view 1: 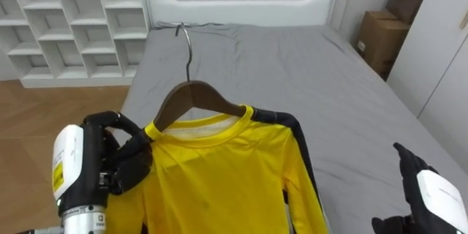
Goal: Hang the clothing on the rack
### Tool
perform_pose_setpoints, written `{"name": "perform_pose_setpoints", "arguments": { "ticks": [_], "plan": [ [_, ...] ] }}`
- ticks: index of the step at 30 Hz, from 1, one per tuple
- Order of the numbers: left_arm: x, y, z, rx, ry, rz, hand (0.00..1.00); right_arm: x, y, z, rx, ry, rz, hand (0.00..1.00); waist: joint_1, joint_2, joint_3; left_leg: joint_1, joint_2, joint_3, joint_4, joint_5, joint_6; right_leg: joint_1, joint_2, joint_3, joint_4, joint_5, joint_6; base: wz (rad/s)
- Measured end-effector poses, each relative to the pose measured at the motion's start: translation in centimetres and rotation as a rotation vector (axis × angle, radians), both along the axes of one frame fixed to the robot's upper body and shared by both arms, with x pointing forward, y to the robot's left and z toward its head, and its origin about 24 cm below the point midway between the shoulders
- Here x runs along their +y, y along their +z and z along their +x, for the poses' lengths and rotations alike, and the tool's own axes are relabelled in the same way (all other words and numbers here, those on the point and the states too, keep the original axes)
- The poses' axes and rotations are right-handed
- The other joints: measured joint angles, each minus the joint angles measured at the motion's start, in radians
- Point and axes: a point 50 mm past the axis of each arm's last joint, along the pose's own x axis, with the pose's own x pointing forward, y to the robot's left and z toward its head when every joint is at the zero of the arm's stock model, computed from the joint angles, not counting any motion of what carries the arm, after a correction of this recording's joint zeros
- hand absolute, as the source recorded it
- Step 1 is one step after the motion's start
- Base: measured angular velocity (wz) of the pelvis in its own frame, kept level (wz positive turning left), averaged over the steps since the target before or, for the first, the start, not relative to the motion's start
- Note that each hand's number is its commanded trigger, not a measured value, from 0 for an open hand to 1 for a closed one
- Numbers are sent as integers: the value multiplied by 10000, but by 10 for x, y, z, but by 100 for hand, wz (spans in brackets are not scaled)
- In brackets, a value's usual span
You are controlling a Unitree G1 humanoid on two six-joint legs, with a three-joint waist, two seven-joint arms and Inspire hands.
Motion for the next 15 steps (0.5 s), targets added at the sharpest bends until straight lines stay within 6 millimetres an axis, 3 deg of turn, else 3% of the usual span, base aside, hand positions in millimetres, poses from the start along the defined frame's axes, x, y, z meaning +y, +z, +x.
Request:
{"name": "perform_pose_setpoints", "arguments": {
  "ticks": [11, 15],
  "plan": [
    [-1, -3, 1, 476, -246, 36, 100, 18, 31, 15, -1361, 906, -188, 0, 158, -14, 14, 18, -6, 79, 3, 1, 0, -20, -8, 84, 12, -3, 3, -2],
    [-1, -3, 1, 499, -291, 40, 100, 22, 46, 21, -2027, 1098, -246, 0, 208, -174, 96, -8, -6, 95, 6, 0, 0, -110, -18, 104, 143, -69, 7, 0]
  ]
}}
